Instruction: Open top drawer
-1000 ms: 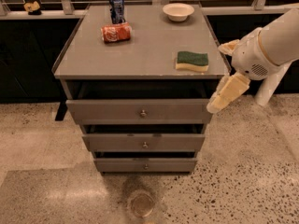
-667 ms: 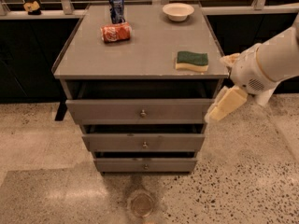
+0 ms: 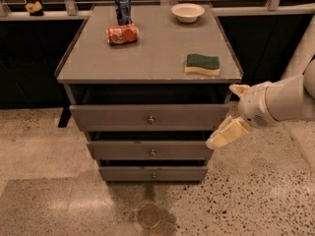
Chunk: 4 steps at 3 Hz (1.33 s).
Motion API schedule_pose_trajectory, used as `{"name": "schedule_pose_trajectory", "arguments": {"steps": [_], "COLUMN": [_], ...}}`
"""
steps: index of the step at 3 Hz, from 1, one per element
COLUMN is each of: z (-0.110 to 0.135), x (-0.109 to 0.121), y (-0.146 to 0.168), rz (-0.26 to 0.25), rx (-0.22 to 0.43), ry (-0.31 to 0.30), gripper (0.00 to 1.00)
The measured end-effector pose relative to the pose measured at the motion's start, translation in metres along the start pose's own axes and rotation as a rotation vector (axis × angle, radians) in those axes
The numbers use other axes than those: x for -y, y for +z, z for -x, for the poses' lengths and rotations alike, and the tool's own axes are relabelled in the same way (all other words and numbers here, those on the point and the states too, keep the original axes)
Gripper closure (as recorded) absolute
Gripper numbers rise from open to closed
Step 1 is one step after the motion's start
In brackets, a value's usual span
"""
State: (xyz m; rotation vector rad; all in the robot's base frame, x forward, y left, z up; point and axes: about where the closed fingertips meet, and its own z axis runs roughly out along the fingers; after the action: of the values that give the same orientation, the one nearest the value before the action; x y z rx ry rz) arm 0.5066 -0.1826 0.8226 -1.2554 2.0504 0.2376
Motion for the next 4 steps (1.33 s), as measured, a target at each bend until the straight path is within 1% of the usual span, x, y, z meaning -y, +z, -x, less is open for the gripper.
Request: {"name": "schedule_pose_trajectory", "arguments": {"steps": [1, 2, 3, 4], "z": [0.000, -0.015, -0.042, -0.071], "x": [0.000, -0.007, -0.007, 0.006], "y": [0.000, 0.023, 0.065, 0.093], "rz": [0.000, -0.010, -0.049, -0.120], "rx": [0.000, 0.003, -0.046, -0.155], "ry": [-0.002, -0.015, -0.020, -0.032], "gripper": [0.00, 0.00, 0.00, 0.00]}}
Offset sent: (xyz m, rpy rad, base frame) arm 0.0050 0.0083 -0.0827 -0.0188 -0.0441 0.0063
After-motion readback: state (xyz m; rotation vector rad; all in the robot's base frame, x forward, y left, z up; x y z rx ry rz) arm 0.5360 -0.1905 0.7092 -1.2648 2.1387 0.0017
